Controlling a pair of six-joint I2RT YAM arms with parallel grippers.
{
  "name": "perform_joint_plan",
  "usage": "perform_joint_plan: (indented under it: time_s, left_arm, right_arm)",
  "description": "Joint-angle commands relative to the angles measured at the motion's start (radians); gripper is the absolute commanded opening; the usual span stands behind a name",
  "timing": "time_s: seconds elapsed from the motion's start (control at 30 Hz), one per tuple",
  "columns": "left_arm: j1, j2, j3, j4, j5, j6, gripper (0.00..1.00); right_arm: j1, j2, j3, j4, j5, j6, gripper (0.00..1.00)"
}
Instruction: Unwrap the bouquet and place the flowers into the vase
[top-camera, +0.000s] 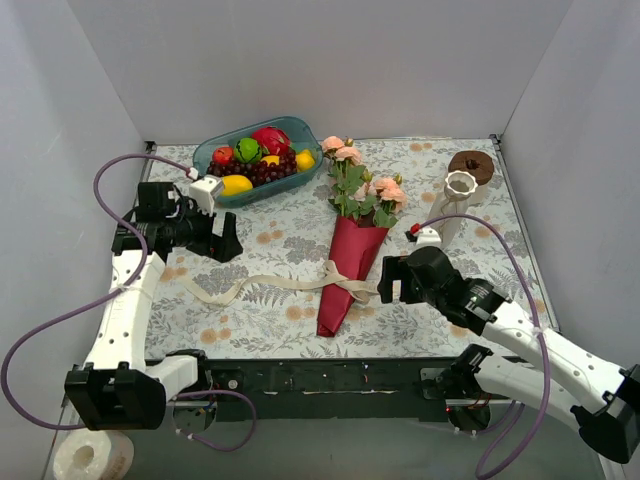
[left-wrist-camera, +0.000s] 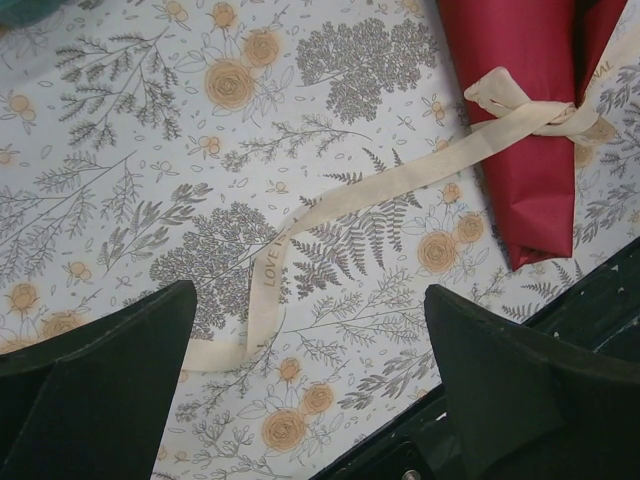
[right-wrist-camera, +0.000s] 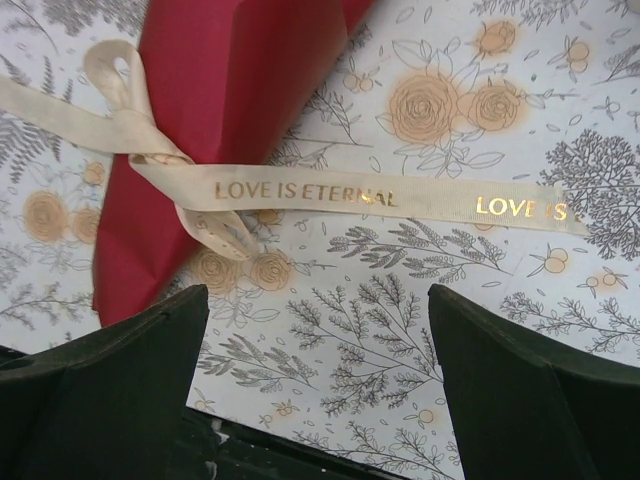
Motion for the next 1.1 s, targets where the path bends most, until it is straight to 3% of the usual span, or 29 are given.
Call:
perform_joint_plan:
  time_s: [0.0,0.3,0.53,0.73,1.07]
  left_arm:
    - [-0.062,0.021,-0.032,0.011,0.011,0.014,0.98]
    - [-0.283,0.125,-0.116,0.11,-0.057,-0.03,0.98]
    - [-0.409,0.223,-0.147,0.19,-0.12,0.014,0.98]
    - [-0.513,0.317,-0.194,0.322,-0.189,0.025,0.98]
    - [-0.613,0.507,-0.139,0.472,-0.152,0.091,0.98]
  right_arm:
    - [0.031,0.06,-0.059,0.088,0.052,0.033,0.98]
    - [0.091,0.223,-0.122,0.139,0.239,0.039,0.98]
    - [0.125,0.31,-0.156,0.216,0.264,0.042,0.98]
    - [0.162,0.301,-0.199,0.246,0.324,0.069,0.97]
    - [0.172,0.206,-0.265,0.277,0.325,0.095,0.93]
